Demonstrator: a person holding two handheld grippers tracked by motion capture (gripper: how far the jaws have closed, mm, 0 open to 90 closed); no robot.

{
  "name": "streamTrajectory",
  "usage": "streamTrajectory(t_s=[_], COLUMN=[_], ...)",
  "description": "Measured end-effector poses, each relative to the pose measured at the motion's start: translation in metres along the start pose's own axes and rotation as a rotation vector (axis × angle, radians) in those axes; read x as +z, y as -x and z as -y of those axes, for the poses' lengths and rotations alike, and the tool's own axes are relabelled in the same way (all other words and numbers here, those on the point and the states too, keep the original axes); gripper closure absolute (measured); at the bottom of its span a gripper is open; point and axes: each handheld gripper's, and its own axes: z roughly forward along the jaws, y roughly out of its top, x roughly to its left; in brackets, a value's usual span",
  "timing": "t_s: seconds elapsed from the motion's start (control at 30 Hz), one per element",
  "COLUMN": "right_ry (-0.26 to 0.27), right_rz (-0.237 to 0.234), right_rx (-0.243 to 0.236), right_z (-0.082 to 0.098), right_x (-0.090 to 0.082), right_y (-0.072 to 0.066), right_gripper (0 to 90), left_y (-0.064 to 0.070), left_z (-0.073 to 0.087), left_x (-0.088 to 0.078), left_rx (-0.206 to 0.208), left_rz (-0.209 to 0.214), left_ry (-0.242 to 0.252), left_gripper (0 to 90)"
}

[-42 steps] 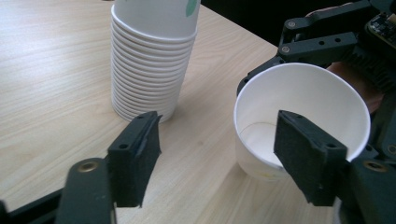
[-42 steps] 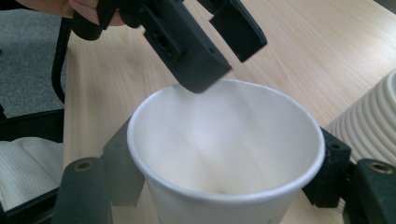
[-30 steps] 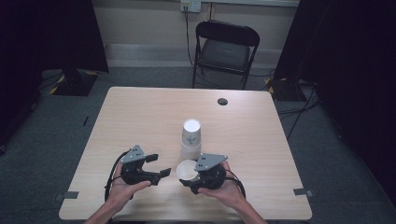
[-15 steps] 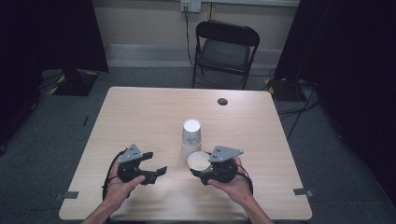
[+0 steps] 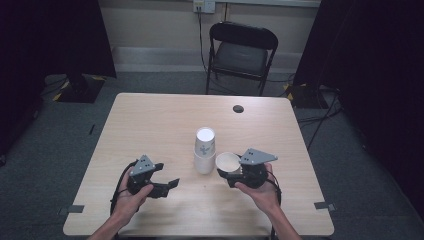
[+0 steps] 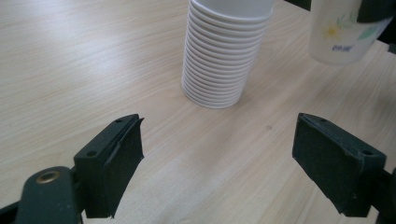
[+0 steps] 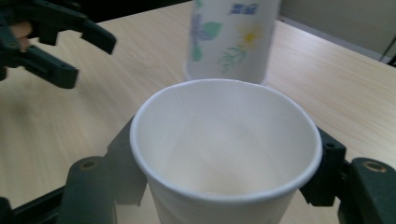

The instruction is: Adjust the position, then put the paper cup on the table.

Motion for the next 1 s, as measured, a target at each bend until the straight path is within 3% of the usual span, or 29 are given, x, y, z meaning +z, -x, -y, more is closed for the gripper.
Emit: streamTrajectory(t_s=[0.43, 0.87, 1.0], right_ry=[0.015, 0.020, 0.029], right_rz=[0.106, 0.156, 0.157], right_rx=[0.063, 0.106, 0.157], right_z=[0.003, 0.000, 0.000], right_x=[-0.003, 0.008, 0.012], right_y=[0.039, 0.064, 0.073], right_gripper=[31.1, 31.1, 30.4], left_y=[-0.004, -0.005, -0.005], left_z=[0.003, 0.003, 0.003], left_x=[0.006, 0.009, 0.008], left_rx=[0.018, 0.028, 0.026], left_rz=[-0.027, -0.040, -0.041], left_ry=[-0.027, -0.031, -0.026], left_gripper=[15.9, 15.9, 15.9])
